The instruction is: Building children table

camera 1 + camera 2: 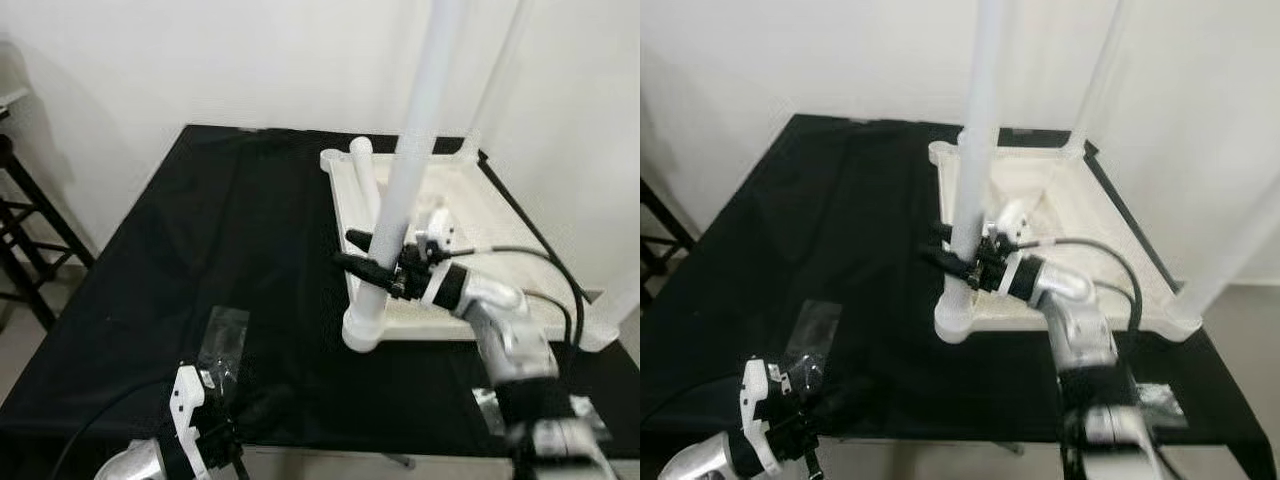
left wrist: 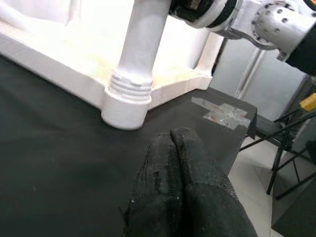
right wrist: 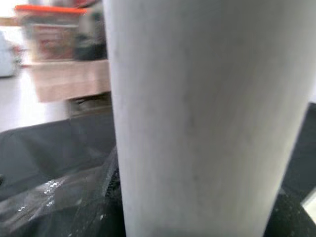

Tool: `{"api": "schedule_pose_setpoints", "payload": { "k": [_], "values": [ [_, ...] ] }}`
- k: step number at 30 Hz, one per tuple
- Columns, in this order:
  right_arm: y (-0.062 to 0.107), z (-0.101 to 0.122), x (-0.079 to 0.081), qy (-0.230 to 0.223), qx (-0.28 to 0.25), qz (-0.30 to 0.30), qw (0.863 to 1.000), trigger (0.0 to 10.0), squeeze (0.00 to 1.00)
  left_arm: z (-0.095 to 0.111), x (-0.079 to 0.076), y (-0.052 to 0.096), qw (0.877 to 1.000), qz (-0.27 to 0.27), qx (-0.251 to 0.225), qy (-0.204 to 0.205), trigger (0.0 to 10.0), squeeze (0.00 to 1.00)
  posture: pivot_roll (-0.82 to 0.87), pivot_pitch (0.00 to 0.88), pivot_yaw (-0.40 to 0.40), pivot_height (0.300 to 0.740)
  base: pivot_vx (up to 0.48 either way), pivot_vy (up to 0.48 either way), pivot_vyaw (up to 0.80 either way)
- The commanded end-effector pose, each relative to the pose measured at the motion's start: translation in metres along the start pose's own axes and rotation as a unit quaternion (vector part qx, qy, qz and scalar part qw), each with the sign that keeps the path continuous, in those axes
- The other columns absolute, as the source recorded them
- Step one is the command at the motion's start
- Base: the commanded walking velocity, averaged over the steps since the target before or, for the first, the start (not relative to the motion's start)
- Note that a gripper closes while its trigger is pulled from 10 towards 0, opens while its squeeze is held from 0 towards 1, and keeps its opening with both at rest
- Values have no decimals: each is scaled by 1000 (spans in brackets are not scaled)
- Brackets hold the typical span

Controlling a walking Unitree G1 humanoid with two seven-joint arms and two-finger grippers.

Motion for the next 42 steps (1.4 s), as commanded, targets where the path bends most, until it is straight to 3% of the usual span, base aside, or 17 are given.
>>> {"api": "schedule_pose_setpoints", "payload": {
  "k": [1, 2, 4, 15, 16, 18, 19, 20, 21, 25, 26, 27, 28, 37, 38, 39, 42],
  "values": [
    [2, -66, 9, -53, 139, -132, 980, 0, 0, 2, 0, 1, 1000, 4, -3, -3, 10000, 0, 6, 71, -32, 740, 0, 0, 0],
    [2, -66, 9, -53, 139, -132, 980, 0, 0, 2, 0, 1, 1000, 4, -3, -3, 10000, 0, 6, 71, -32, 740, 0, 0, 0],
    [4, -82, 15, -59, 192, -276, 940, 0, 0, 3, 2, 1, 1000, 12, -6, -5, 10000, 0, 7, 76, -27, 740, 0, 0, 0],
    [-19, -73, 25, -56, 179, -247, 951, 0, 0, 3, 5, -3, 1000, 22, -8, -7, 10000, 0, 9, 61, -41, 740, 0, 0, 0],
    [-22, -69, 25, -52, 179, -234, 954, 10000, 0, 4, 6, -4, 1000, 24, -9, -7, 10000, 0, 10, 59, -43, 740, 0, 0, 0],
    [-22, -69, 25, -52, 179, -234, 954, 10000, 0, 4, 6, -4, 1000, 24, -9, -7, 10000, 0, 10, 59, -43, 740, 0, 0, 0],
    [-32, -51, 22, -61, 138, -187, 971, 10000, 1000, 4, 6, -5, 1000, 25, -10, -7, 10000, 0, 11, 57, -44, 740, 0, 0, 0],
    [-44, 2, 16, -44, 23, -51, 997, 10000, 1000, 4, 9, -7, 1000, 27, -10, -7, 10000, 0, 14, 45, -41, 740, 0, 0, 0],
    [-43, 21, 14, -27, -12, -1, 1000, 10000, 1000, 3, 9, -7, 1000, 27, -10, -6, 10000, 0, 14, 45, -41, 740, 0, 0, 0],
    [-40, 33, 13, -2, -29, 39, 999, 10000, 1000, 3, 10, -7, 1000, 27, -9, -6, 10000, 0, 19, 41, -40, 740, 0, 0, 0],
    [-38, 36, 13, 19, -27, 77, 996, 10000, 502, 3, 11, -7, 1000, 27, -8, -6, 10000, 0, 24, 36, -39, 740, 0, 0, 0],
    [-38, 36, 13, 19, -27, 77, 996, 10000, 502, 3, 11, -7, 1000, 27, -8, -6, 10000, 0, 24, 36, -39, 740, 0, 0, 0],
    [-36, 37, 9, 38, -16, 103, 994, 10000, 0, 3, 12, -7, 1000, 28, -8, -7, 10000, 0, 28, 34, -37, 740, 0, 0, 0],
    [-40, 37, 0, 17, 8, 193, 981, 10000, 0, 3, 14, -8, 1000, 29, -4, -7, 10000, 0, 46, 21, -37, 740, 0, 0, 0],
    [-44, 37, -3, 18, 9, 189, 982, 3647, 0, 3, 14, -8, 1000, 28, -4, -6, 10000, 0, 48, 21, -38, 740, 0, 0, 0],
    [-45, 39, -4, 8, 3, 200, 980, 0, 0, 2, 14, -9, 1000, 28, -4, -6, 10000, 0, 48, 20, -39, 740, 0, 0, 0],
    [-41, 39, -5, -7, -8, 215, 977, 0, 0, 2, 14, -9, 1000, 28, -5, -5, 10000, 0, 48, 20, -41, 740, 0, 0, 0]
  ]
}}
Point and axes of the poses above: a point about 5 cm out from each wrist's last joint towards the gripper, its own y axis pointing back from the gripper into the wrist, its own z axis along the axis of the wrist's last joint, x = y × z, the point moved 5 cm from there along -y, pointing out of the wrist towards the gripper, and after that the axes turned 11 degrees about y, right-handed, at the moved point
